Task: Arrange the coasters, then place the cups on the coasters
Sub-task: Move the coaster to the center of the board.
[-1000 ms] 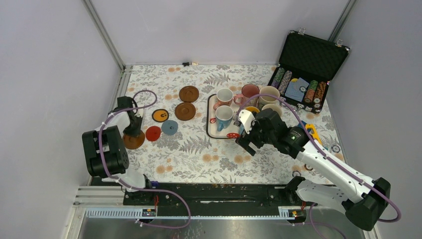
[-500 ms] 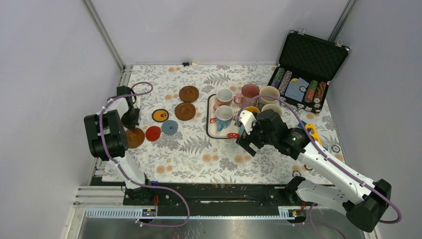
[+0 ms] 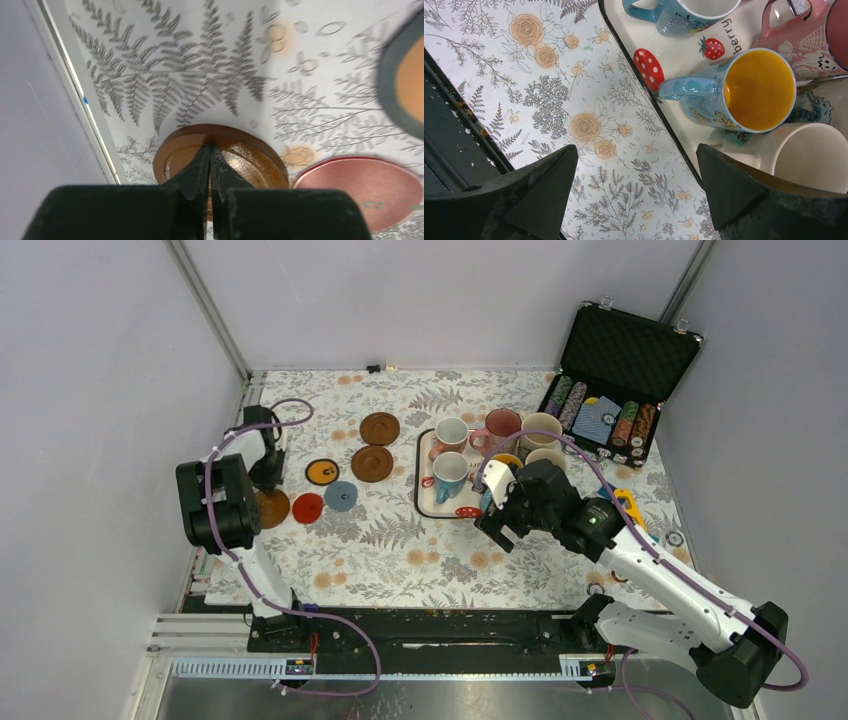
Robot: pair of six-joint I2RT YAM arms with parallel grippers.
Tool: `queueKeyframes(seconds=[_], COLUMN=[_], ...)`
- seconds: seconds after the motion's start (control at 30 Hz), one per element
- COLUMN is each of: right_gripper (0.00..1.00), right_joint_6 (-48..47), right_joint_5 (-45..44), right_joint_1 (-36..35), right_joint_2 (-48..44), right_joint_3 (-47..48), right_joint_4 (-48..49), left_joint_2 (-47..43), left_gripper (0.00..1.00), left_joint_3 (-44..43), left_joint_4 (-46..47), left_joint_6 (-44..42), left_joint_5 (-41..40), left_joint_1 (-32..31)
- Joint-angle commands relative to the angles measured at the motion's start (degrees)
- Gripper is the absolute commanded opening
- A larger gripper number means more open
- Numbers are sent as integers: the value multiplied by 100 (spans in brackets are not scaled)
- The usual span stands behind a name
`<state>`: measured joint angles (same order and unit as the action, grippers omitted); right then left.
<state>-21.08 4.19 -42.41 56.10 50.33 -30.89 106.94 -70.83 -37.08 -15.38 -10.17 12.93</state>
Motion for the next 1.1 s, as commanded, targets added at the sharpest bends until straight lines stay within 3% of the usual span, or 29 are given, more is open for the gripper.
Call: queueKeyframes(seconds=[0.0, 0.23, 1.07], right_gripper=[97, 97, 97], right_joint_6=[26, 3, -137], right_joint_5=[28, -147, -391], right_joint_1=[41, 55, 57], right_joint_2=[49, 63, 406], right_joint_3=[-6, -49, -97], right_joint_4=[175, 220, 365], left_joint_2=[90, 934, 2698], left_gripper=[0, 0, 0], left_joint_3=[-158, -1222, -4185], left_joint_4=[415, 39, -735], left_joint_6=[80, 139, -14], left_joint_5=[-279, -672, -1418], left_joint_1=[-396, -697, -1943])
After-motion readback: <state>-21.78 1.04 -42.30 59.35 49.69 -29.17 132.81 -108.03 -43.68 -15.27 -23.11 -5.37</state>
